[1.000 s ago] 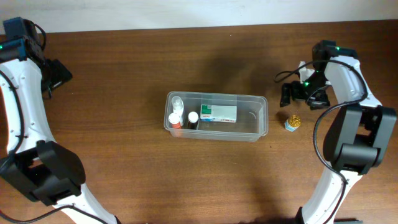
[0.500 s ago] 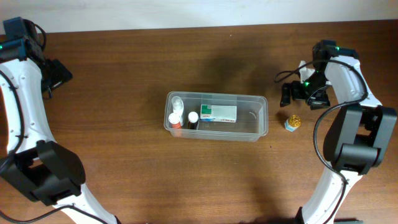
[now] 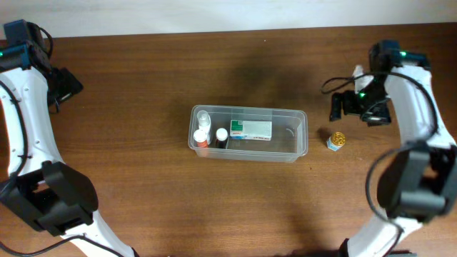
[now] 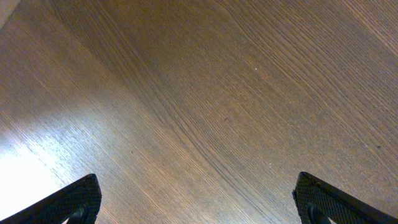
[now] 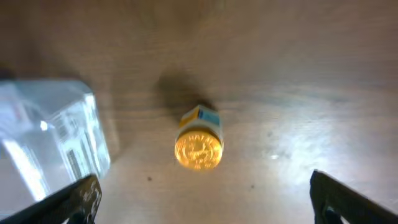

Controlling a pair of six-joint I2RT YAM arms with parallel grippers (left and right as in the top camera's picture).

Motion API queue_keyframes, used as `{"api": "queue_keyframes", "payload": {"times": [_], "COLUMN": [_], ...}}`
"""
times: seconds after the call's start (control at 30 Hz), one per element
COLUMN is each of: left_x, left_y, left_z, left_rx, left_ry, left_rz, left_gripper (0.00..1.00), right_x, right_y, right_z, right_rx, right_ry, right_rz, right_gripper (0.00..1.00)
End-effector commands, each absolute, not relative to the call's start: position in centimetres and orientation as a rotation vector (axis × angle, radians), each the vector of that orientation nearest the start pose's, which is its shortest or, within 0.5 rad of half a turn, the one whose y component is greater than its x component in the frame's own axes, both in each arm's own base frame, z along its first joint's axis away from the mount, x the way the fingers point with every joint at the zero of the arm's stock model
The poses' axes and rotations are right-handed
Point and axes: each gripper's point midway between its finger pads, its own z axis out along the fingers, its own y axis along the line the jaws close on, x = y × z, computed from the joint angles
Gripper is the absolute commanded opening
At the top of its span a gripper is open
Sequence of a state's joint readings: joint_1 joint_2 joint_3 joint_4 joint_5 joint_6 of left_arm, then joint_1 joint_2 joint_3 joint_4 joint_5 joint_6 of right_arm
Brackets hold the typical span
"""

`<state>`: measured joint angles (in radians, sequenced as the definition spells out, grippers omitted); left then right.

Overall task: Pack container
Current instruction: 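Lower the right gripper and close it on the gold Tiger Balm jar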

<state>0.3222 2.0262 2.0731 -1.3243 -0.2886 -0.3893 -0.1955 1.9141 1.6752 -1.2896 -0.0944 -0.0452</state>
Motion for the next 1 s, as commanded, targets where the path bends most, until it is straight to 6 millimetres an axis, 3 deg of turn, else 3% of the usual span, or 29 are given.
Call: {"api": "queue_keyframes", "payload": {"times": [0.0,0.13,0.37,0.43,0.53,0.7,0.97], "left_x": [41.0,41.0,41.0,41.0,41.0,41.0,41.0], "left_y": [19.0,19.0,19.0,19.0,19.0,19.0,19.0], "left_z": [19.5,19.5,19.5,19.5,19.5,19.5,19.5], "left_rx": [-1.037,-1.037,-1.037,-1.037,-1.037,-1.037,-1.037], "left_ry": [2.610,2.610,2.610,2.610,2.610,2.610,2.610], "left_rz": [0.400,0.400,0.400,0.400,0.400,0.400,0.400], "left_gripper": [1.00,0.99,0.99,0.99,0.99,0.99,0.99], "right_x": [35.7,34.5,34.0,34.4,34.8,35.0,36.0], "right_y": [-5.9,-6.1,-5.9,-6.1,-6.1,-5.5,-4.1], "right_z": [12.9,10.5,6.0,5.7,5.7,5.1,4.2], "right_rx": [0.286,0.335,0.294,0.290,0.248,0.207,0.078], "right_ry": [3.001,2.920,2.953,2.945,2.935,2.942,2.945], "right_rz": [0.080,0.041,0.051,0.038,0.033,0.087,0.055], "right_gripper": [0.98,0.98,0.99,1.00,0.90,0.86,0.85]}}
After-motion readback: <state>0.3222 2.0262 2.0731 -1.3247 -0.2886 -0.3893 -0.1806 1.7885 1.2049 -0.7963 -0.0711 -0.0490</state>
